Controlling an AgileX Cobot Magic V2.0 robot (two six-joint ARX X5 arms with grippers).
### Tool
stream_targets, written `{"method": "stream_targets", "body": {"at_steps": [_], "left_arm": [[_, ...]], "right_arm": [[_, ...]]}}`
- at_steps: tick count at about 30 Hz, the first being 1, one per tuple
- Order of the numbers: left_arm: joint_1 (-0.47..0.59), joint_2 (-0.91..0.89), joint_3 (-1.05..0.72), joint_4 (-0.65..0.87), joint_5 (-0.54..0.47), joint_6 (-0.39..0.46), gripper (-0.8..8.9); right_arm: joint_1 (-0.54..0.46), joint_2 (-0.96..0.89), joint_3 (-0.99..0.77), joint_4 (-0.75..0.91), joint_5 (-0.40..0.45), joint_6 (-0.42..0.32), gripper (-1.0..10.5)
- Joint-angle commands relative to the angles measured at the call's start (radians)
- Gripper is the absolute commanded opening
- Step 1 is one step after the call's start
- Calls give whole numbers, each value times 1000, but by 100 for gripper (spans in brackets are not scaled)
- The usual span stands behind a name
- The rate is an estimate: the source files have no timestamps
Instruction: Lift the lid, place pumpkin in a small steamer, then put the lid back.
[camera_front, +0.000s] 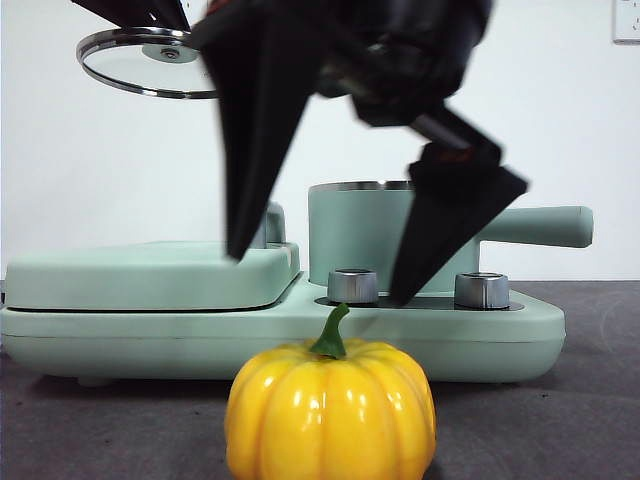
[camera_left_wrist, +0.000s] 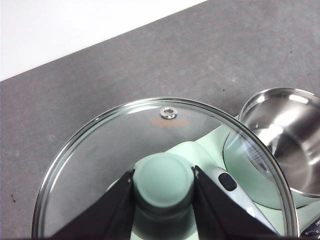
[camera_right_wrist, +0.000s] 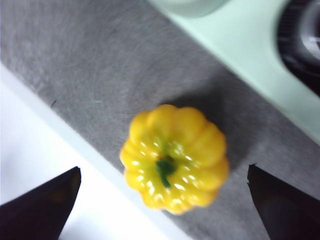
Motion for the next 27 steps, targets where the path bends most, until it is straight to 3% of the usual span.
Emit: {"method": "stream_targets", "body": {"at_steps": [1, 18, 27], "left_arm": [[-2, -10, 26, 23, 4, -5, 53], [0, -10, 26, 26, 4, -5, 53], [0, -10, 26, 27, 4, -5, 53]], "right_arm": [[33, 59, 30, -7, 35, -31, 606], [83, 222, 31, -9, 73, -40, 586], [82, 232, 31, -9, 74, -61, 349]]}}
